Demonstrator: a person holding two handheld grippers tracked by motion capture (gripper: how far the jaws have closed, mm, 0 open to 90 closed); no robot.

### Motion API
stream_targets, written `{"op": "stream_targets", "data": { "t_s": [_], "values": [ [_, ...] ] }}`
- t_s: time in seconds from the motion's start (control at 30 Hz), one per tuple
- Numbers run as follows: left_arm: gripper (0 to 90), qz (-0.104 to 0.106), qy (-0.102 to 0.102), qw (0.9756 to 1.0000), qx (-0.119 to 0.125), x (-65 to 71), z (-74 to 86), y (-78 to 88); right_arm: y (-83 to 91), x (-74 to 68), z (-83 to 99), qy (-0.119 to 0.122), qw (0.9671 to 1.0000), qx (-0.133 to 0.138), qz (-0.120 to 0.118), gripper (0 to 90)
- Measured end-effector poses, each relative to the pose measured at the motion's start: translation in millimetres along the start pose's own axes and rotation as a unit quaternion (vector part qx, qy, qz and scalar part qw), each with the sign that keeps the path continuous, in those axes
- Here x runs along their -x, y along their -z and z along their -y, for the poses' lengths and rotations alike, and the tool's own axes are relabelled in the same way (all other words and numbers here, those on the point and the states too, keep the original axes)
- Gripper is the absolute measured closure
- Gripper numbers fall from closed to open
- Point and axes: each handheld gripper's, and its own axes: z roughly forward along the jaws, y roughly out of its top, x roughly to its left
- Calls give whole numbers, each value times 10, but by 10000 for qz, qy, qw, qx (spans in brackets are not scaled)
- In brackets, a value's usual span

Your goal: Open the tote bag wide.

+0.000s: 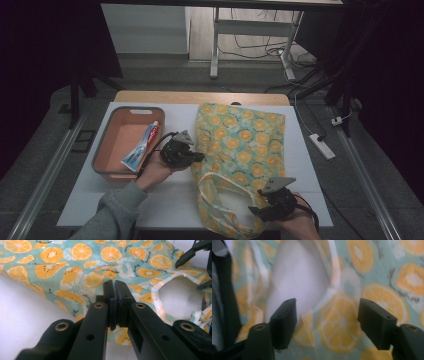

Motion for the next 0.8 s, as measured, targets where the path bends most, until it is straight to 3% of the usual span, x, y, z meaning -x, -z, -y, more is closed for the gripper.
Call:
{"op": "stream_targets", "data": {
  "t_s": [0.07, 0.2, 0.27, 0.3, 0.37, 0.4, 0.43, 0.47, 0.5, 0.53, 0.57, 0.63, 0.67, 0.8],
  "values": [
    [870, -13, 0, 10000, -10, -9, 8, 6, -20, 26, 15, 37, 9997, -142, 179, 434],
    [870, -14, 33, 10000, 0, -24, 20, 24, 13, 102, 35, -100, 9998, -93, 155, 732],
    [870, -10, 20, 10000, 0, -25, 21, 34, 61, 116, 34, -153, 9997, 31, 177, 855],
    [870, -10, 25, 10000, 15, -22, 21, 39, 135, 118, 16, -164, 9994, 220, 201, 890],
    [870, 28, 16, 10000, 34, -17, 20, 62, 183, 119, 1, -157, 9990, 364, 203, 891],
    [870, 59, 12, 10000, 58, -9, 18, 83, 241, 124, -17, -156, 9983, 537, 154, 892],
    [870, 89, -1, 9999, 94, -1, 14, 113, 375, 124, -75, -155, 9954, 941, 89, 893],
    [870, 119, -14, 9998, 142, 9, 7, 152, 375, 124, -75, -155, 9954, 941, 89, 893],
    [870, 139, -34, 9997, 199, 17, -3, 199, 452, 122, -116, -142, 9934, 1136, 90, 893],
    [868, 152, -55, 9995, 258, 21, -16, 250, 607, 132, -214, -115, 9883, 1511, 149, 893],
    [868, 147, -55, 9993, 340, 25, -27, 299, 607, 132, -214, -115, 9883, 1511, 149, 893],
    [866, 71, -55, 9989, 465, 13, -51, 388, 749, 187, -333, -131, 9826, 1834, 247, 893],
    [866, 46, -14, 9986, 528, -1, -58, 409, 790, 230, -389, -108, 9813, 1895, 316, 892],
    [862, -72, 101, 9985, 542, -68, -83, 367, 779, 513, -590, -179, 9782, 2023, 444, 892]
  ]
}}
